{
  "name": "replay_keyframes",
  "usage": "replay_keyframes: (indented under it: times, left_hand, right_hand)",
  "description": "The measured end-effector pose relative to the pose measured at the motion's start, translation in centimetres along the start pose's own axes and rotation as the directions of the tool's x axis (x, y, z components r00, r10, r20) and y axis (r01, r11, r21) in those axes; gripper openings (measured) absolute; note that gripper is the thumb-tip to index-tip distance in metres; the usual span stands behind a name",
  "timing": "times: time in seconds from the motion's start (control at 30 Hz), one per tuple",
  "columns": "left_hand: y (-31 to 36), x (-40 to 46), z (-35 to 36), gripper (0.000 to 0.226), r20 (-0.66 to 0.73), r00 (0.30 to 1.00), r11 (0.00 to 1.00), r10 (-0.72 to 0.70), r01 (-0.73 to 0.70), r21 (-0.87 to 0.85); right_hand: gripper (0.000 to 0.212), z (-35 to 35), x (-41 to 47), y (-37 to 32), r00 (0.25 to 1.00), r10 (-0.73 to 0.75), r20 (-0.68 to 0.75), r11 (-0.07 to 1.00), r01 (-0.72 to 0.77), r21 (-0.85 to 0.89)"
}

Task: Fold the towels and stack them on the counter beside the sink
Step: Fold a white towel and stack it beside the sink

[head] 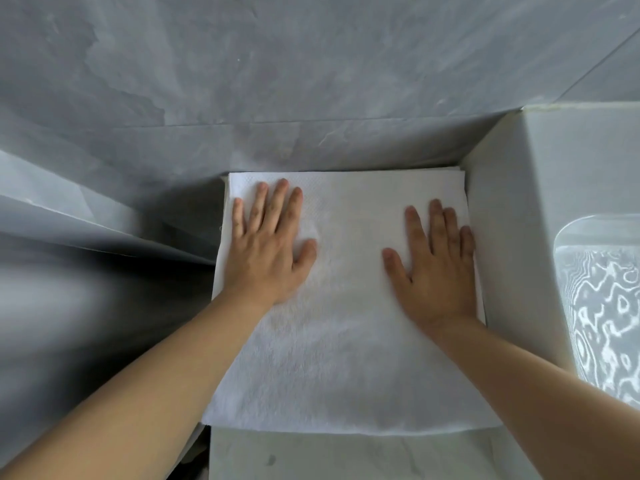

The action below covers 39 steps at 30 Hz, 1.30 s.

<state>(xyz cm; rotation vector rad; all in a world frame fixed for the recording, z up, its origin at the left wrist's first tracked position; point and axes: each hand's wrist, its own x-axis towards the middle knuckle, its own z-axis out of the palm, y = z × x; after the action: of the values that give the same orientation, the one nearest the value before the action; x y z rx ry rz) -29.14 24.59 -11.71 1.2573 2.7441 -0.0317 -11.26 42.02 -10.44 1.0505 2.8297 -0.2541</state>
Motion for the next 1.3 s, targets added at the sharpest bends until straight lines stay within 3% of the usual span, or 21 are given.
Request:
replay_keyframes:
  times: [0.17,0.27,0.33,0.43,0.77,0.87,0.93,1.0,1.17,1.3]
  left_hand:
    - [1.2,-0.3,-1.9,0.075,0.01,0.999,0.997,-0.048,0.047,0.06]
    - [4.6,-3.4,-2.2,0.073,-0.066,0.996,0.997,0.065,-0.067,-0.026]
    - [5.6,-6.6,-1.4,0.075,0.0,0.991,0.99,0.131,-0.131,-0.047]
    - [3.4,-9.4,0.0,0.079,0.118,0.99,0.997,0.071,-0.075,0.032]
    - [2.7,-9.3,0.4,0.065,0.069,0.997,0.999,0.03,-0.031,0.008]
    - [2.9,-9.2,0.5,0.067,0.04,0.999,1.0,0.024,-0.024,-0.002]
    - [2.9,-9.2,0.7,0.069,0.014,1.0,1.0,0.002,-0.002,-0.015]
    - [2.9,-9.2,0.7,0.069,0.001,1.0,1.0,-0.021,0.021,-0.02]
    - [2.7,-9.0,1.1,0.07,0.012,0.999,0.999,-0.045,0.045,-0.009]
    - [2.4,-8.7,0.8,0.069,0.076,0.996,0.999,-0.045,0.043,0.026]
  right_hand:
    - [0.073,0.2,0.1,-0.1,1.0,0.001,-0.009,1.0,-0.001,0.002]
    - [0.072,0.3,0.1,-0.1,1.0,-0.001,-0.02,1.0,0.001,-0.003]
    - [0.072,0.3,0.1,0.0,1.0,-0.005,-0.028,1.0,0.006,0.007]
    - [0.072,0.4,0.1,0.0,0.999,-0.013,-0.048,1.0,0.013,0.01]
    - [0.069,0.4,0.2,-0.1,0.999,-0.016,-0.028,0.999,0.015,-0.03]
    - [0.064,0.1,-1.9,-2.2,0.995,0.042,-0.086,0.996,-0.036,0.077]
    - [0.064,0.9,-5.4,-4.6,0.996,-0.013,-0.085,0.987,0.026,0.156]
    - [0.063,1.9,-8.8,-4.8,0.995,-0.099,-0.018,0.991,0.101,0.085]
    - [0.067,1.7,-10.3,1.1,0.999,0.022,-0.042,1.0,-0.023,-0.014]
    - [0.067,1.9,-10.4,0.8,0.999,0.006,-0.044,1.0,-0.007,-0.017]
